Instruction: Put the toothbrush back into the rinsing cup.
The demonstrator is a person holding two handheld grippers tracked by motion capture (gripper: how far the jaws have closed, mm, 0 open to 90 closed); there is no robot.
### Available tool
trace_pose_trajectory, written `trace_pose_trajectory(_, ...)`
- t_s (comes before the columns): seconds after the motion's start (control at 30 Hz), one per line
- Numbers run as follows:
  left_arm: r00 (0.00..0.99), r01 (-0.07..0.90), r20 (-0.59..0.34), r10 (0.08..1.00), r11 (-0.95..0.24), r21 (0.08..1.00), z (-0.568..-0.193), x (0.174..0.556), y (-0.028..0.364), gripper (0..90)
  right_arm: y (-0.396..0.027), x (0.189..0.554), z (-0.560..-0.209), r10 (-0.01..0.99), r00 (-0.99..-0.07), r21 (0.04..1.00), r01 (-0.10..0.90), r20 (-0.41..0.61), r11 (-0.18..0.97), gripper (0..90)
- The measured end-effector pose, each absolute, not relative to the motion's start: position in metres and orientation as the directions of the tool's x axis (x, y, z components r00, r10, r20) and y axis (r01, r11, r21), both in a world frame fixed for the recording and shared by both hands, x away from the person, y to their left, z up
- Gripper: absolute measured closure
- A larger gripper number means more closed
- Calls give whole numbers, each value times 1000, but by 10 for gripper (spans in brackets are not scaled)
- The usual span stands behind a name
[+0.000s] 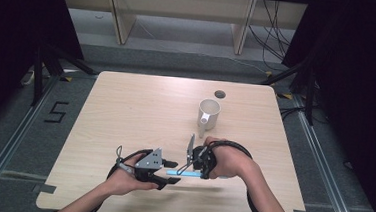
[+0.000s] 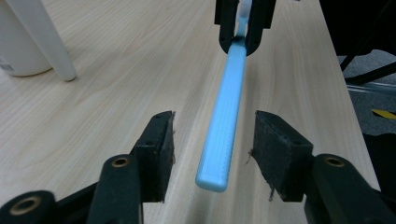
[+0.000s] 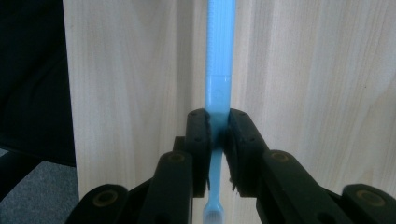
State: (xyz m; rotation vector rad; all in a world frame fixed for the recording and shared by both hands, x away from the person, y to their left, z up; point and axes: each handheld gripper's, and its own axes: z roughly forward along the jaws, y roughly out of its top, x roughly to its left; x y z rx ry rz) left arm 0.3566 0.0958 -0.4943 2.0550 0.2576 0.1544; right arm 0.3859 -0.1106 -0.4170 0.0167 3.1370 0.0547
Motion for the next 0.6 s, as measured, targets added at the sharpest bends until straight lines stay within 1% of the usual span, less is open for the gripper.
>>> trace_pose_trajectory(0.07, 972, 117, -10, 233, -447, 887, -495, 357, 95, 524, -111, 388, -418, -17, -1000, 50, -17, -6, 999, 798)
trace_pose_trajectory(0.13, 973, 110, -5, 230, -449, 887, -495, 357, 95, 547, -110, 385, -417, 8, -1000, 43, 8, -9, 999, 798)
trace_pose_trajectory(0.23, 975, 107, -8, 223, -435, 894, -495, 358, 95, 572, -110, 386, -417, -15, -1000, 51, -15, -5, 999, 798)
trace_pose_trajectory(0.27, 976, 102, -6, 216, -434, 895, -495, 359, 96, 590, -110, 384, -416, 14, -1000, 58, 14, 0, 998, 798)
trace_pose_trajectory(0.37, 977, 104, -14, 211, -421, 901, -496, 358, 95, 609, -110, 385, -415, 4, -1000, 56, 3, -4, 998, 798)
trace_pose_trajectory(0.4, 978, 97, -4, 209, -437, 894, -495, 359, 96, 609, -110, 386, -415, -14, -1000, 57, -14, -5, 998, 798)
trace_pose_trajectory(0.43, 978, 103, -12, 209, -431, 897, -496, 359, 95, 615, -110, 386, -415, -16, -1000, 70, -17, -9, 997, 799)
trace_pose_trajectory(0.47, 979, 100, -10, 205, -431, 897, -496, 359, 95, 628, -110, 384, -413, 5, -1000, 59, 4, -8, 998, 798)
trace_pose_trajectory(0.53, 980, 99, -14, 196, -428, 898, -497, 359, 94, 640, -110, 385, -414, -12, -1000, 73, -12, -2, 997, 798)
trace_pose_trajectory(0.6, 981, 99, -15, 195, -432, 897, -497, 358, 94, 648, -109, 384, -413, -5, -1000, 64, -5, 0, 998, 798)
